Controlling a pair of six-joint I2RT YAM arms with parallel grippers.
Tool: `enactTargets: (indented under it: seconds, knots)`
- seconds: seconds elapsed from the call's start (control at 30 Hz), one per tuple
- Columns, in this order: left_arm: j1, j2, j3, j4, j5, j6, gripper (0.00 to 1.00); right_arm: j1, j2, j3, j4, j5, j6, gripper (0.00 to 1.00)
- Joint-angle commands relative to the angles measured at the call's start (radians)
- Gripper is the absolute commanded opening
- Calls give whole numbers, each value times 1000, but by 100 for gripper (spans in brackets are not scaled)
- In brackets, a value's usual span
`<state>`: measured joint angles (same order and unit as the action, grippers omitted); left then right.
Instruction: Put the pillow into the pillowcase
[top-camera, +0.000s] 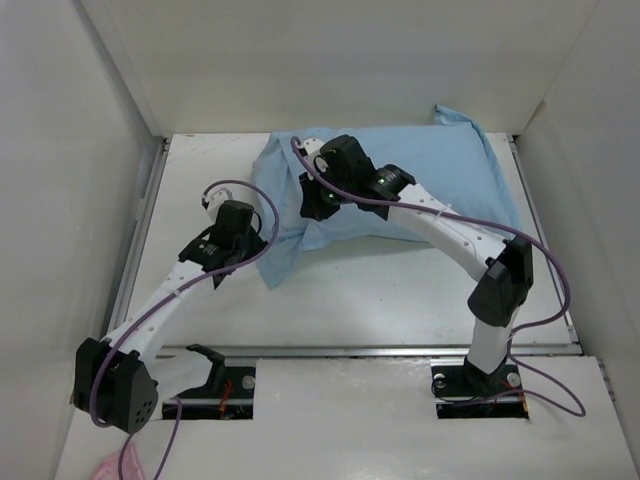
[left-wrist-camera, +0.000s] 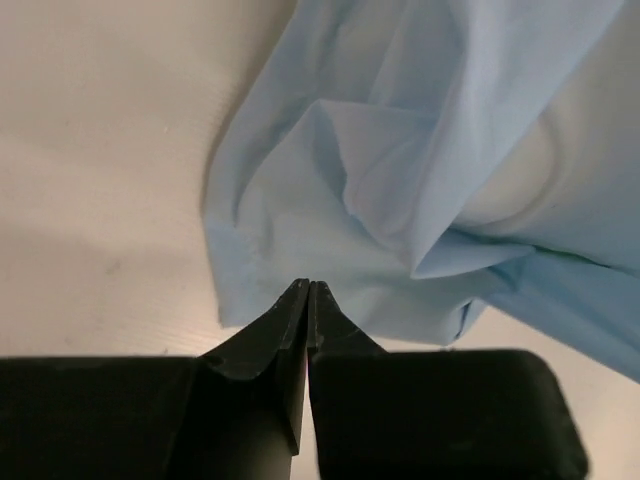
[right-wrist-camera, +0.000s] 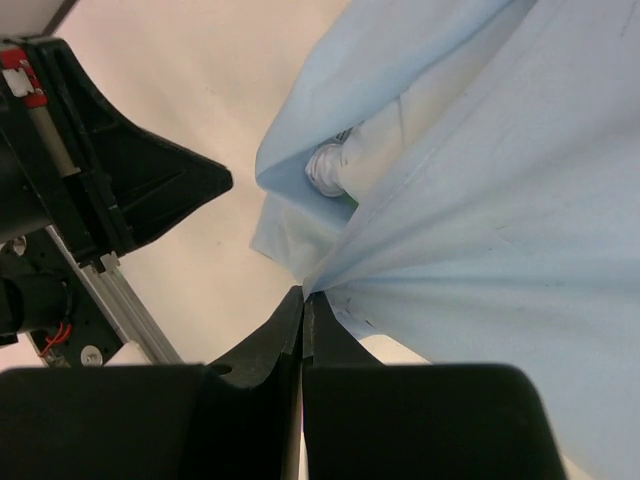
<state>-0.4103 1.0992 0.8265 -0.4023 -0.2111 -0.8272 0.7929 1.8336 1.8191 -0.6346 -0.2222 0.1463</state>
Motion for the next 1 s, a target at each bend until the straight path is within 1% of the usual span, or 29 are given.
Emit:
enactTargets:
  seconds: [0.0,0.03,0.07,0.13,0.17,0.2,0.23,0.27,0.3,0.4,0.5,0.53,0.57,0.6,0.63,0.77,0.8,0.83,0.87,0.93,0.97]
  knots:
    - [4,-2,6,181,60,92,0,22,13,49,50,-59,-8,0]
    - [4,10,6,221,94,106,0,22,13,49,50,-59,-8,0]
    - [4,10,6,265,175,123,0,22,13,49,50,-59,-8,0]
    - [4,39,22,312,235,161,0,22,13,49,50,-59,-8,0]
    - [4,39,40,312,252,161,2,22,13,40,50,-59,-8,0]
    - [4,48,40,312,253,161,12,22,13,40,50,-48,1,0]
    - [4,48,51,312,253,174,27,22,13,31,50,-39,1,0]
    - [4,48,63,298,227,174,34,22,3,31,50,-39,1,0]
    - [4,48,63,289,175,174,38,22,3,31,50,-39,1,0]
    - [4,76,100,267,112,174,39,22,3,31,50,-28,1,0]
    - [4,158,160,177,27,174,39,22,3,31,50,-28,1,0]
    - [4,180,174,152,-17,174,37,22,3,31,41,-28,1,0]
    - [4,223,186,134,-30,174,36,22,3,31,41,-28,1,0]
    - [4,241,197,106,-30,174,35,22,3,31,41,-17,1,0]
    - [4,255,206,106,-10,174,34,22,3,31,41,-17,1,0]
    - [4,298,206,82,-19,161,34,22,-6,31,32,4,1,0]
    - [4,307,206,82,-19,161,26,22,-7,31,32,4,1,0]
    - [4,307,206,98,-19,161,14,22,-7,31,32,4,1,0]
    - [4,307,206,111,24,174,0,22,-7,31,32,4,1,0]
    - [-7,304,206,150,76,195,0,22,-7,31,32,4,1,0]
    - [-19,292,206,202,90,204,0,22,-7,31,32,4,1,0]
